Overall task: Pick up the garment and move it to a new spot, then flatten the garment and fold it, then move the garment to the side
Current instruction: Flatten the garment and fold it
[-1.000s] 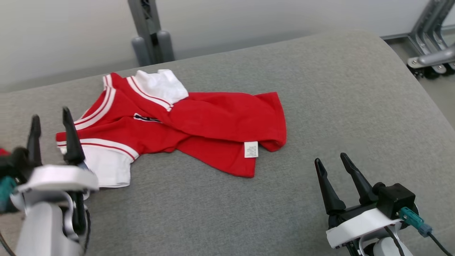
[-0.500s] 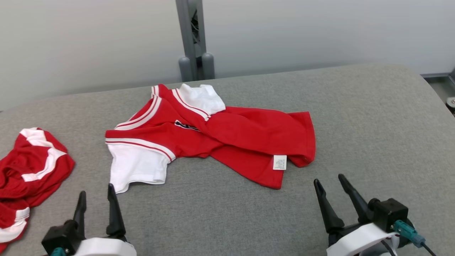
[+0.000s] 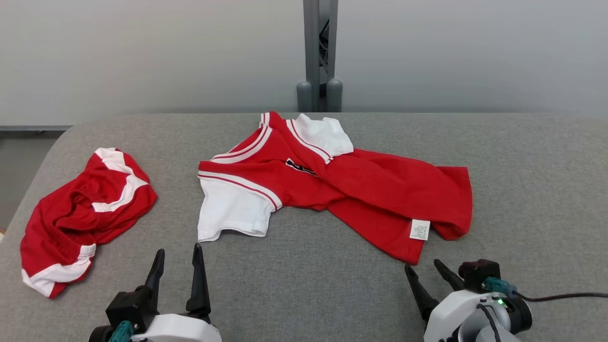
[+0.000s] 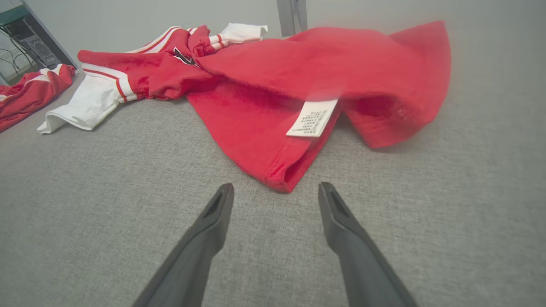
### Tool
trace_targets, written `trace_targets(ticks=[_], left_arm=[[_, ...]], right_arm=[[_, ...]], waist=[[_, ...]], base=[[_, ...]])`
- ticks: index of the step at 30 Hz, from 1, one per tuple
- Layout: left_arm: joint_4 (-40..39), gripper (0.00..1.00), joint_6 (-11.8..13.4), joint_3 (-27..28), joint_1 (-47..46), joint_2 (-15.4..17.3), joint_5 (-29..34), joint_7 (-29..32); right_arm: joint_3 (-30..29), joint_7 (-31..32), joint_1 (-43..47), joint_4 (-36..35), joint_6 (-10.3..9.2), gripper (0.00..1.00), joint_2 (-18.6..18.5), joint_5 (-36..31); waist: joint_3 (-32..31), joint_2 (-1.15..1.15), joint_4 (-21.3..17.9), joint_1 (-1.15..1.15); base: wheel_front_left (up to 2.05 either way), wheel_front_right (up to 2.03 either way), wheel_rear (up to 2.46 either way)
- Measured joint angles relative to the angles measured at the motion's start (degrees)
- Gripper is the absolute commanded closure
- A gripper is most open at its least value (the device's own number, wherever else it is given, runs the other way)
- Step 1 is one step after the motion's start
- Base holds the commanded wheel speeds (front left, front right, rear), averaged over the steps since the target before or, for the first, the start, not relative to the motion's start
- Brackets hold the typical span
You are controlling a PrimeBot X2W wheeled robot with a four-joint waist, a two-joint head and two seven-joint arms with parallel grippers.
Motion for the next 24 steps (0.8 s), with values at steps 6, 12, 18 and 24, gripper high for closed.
trace_targets(ticks=[6,12,18,24], left_arm=[[-0.03,0.00,0.05,-1.00,-0.28,0.01,0.09,0.00],[-0.04,0.00,0.21,-1.30,-0.93,0.00,0.16,0.01],[-0.16,0.00,0.53,-1.32,-2.03,0.16,0.21,0.00],[-0.11,0.00,0.78,-0.79,-2.12,0.34,0.05,-0.09]], right_arm=[[0.80,0.00,-4.91,6.47,0.01,0.00,0.24,0.37],[1.22,-0.02,-6.66,10.26,0.00,0.57,0.29,0.63],[1.87,-0.07,-7.71,10.73,0.01,1.00,0.36,0.91],[0.51,-0.07,-6.88,7.95,0.01,1.00,-1.43,0.01]], waist=[[0.96,0.00,3.29,0.00],[2.67,0.00,4.19,0.00],[3.62,0.00,2.84,0.00],[3.98,0.00,0.09,0.00]], base=[[0.00,0.00,0.00],[0.00,0.00,0.00],[0.00,0.00,0.00],[0.00,0.00,0.00]])
